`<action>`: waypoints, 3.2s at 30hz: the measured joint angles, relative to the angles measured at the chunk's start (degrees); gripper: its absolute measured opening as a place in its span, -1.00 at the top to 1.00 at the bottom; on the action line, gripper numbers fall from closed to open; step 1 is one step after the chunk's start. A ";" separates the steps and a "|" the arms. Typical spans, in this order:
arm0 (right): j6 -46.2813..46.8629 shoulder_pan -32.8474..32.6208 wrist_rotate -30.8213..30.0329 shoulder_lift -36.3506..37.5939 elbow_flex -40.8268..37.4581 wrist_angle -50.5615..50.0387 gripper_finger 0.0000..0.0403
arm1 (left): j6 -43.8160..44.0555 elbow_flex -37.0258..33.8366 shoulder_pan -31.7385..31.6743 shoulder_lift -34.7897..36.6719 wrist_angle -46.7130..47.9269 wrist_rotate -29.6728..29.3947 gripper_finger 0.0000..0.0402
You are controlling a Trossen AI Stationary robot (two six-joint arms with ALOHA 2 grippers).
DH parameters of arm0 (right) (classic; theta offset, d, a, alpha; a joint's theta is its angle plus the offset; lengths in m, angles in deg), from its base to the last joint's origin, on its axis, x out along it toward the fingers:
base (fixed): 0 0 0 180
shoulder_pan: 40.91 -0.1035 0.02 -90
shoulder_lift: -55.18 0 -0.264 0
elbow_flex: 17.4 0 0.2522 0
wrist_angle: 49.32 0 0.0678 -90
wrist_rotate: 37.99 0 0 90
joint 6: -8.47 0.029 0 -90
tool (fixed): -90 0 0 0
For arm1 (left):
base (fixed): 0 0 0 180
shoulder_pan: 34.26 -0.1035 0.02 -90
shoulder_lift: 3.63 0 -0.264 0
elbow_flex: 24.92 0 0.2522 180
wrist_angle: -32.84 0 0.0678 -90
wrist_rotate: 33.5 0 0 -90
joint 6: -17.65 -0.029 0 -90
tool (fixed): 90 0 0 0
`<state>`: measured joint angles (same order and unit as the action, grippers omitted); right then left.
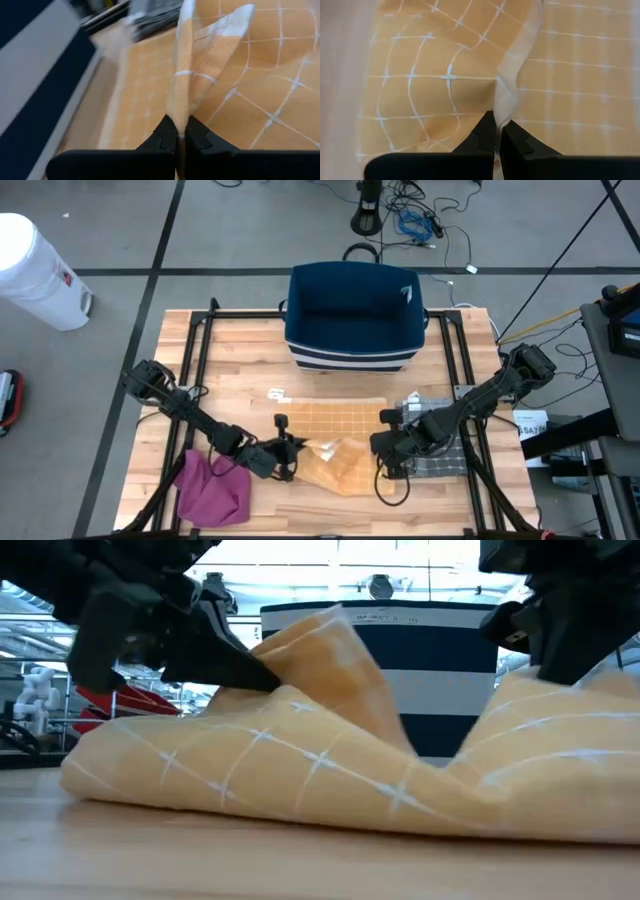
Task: Fold towel
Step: Fold the orange patterned towel
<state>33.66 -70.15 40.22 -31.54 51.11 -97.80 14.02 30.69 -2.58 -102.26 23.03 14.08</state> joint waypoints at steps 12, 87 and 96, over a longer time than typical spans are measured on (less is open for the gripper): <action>2.67 2.73 -3.76 0.02 0.02 -4.22 1.00 | 6.70 0.00 4.22 0.00 2.12 -19.10 0.98; 27.67 -0.29 -22.60 0.00 -8.47 3.86 0.28 | 51.20 0.00 0.84 -0.02 29.39 -16.62 0.98; 17.85 -0.47 -22.21 -0.02 -13.67 22.96 0.29 | 51.42 -0.01 0.86 -0.04 30.06 -17.25 0.88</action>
<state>51.51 -70.63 18.01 -31.56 37.43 -74.84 65.45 30.67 -1.72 -102.30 53.09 -3.17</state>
